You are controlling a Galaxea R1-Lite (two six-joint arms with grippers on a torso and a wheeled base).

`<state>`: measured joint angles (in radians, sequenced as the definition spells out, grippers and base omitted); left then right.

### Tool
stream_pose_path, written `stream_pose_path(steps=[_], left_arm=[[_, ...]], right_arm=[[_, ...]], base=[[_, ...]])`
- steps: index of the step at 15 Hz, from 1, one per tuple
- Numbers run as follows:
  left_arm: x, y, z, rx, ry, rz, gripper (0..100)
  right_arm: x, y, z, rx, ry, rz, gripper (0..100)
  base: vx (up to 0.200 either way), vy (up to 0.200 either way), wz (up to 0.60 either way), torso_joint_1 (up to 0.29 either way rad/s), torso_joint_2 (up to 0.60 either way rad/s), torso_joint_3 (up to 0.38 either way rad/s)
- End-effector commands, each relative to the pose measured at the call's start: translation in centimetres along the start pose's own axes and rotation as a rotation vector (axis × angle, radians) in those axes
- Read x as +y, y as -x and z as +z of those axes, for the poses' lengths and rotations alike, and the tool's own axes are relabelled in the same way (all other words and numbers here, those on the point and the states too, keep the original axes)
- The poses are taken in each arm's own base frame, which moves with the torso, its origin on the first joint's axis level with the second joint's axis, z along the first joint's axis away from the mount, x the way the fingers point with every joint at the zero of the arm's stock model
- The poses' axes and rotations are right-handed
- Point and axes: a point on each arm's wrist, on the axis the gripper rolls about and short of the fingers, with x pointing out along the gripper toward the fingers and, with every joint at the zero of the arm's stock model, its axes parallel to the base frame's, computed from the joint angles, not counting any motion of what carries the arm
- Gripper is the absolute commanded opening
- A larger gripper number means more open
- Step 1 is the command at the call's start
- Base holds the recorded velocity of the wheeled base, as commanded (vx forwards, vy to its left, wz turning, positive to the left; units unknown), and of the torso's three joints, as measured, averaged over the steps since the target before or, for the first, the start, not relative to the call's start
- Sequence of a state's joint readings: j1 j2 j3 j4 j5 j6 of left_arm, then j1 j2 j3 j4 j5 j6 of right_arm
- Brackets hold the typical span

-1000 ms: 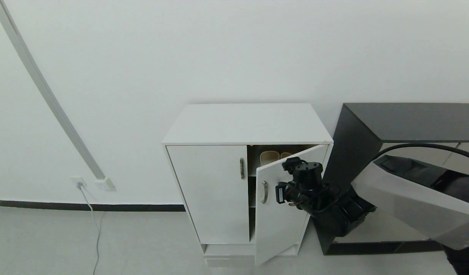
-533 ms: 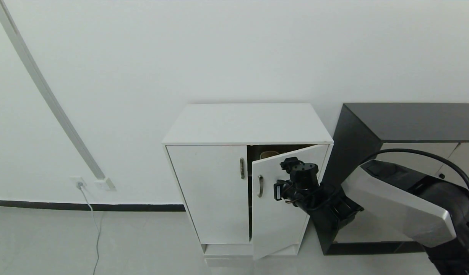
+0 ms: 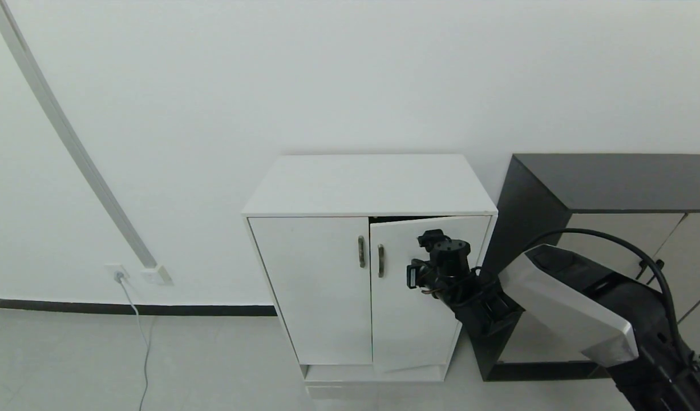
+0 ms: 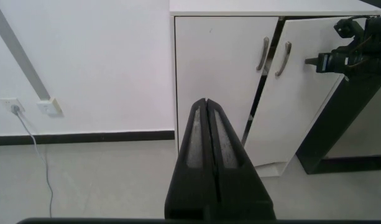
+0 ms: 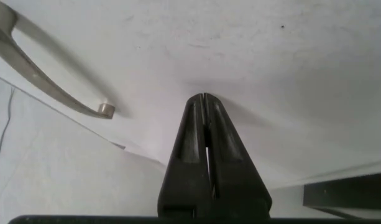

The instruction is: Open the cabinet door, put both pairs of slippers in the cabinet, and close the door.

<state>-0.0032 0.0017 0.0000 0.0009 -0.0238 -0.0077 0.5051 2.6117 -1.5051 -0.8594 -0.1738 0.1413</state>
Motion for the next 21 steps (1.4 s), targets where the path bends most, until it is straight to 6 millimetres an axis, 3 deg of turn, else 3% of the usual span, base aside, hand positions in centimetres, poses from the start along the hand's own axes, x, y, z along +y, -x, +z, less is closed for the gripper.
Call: stream_pose_path(steps=[1,16,18,21], left_arm=[[0.0,0.0,0.0,0.001,-0.002,-0.001,0],[0.0,0.0,0.0,-0.001,0.0,-0.001,0],[0.0,0.0,0.0,-0.001,0.0,-0.001,0],[0.0,0.0,0.0,0.001,0.002,-0.001,0]], right_arm=[[-0.2,-0.6,-0.2,-0.001,-0.001,-0.004,0],[-1.4,-1.5,1.2,-0.029,-0.011,-0.027,0],[-1.4,-1.0,1.3,-0.018,-0.011,-0.029,0],[-1.5,1.4,2.4,-0.004,-0.008,-0.028,0]], base=[[0.0,0.0,0.0,0.0,0.0,0.0],[0.0,0.0,0.0,0.0,0.0,0.0],[0.0,0.0,0.0,0.0,0.0,0.0],[0.0,0.0,0.0,0.0,0.0,0.0]])
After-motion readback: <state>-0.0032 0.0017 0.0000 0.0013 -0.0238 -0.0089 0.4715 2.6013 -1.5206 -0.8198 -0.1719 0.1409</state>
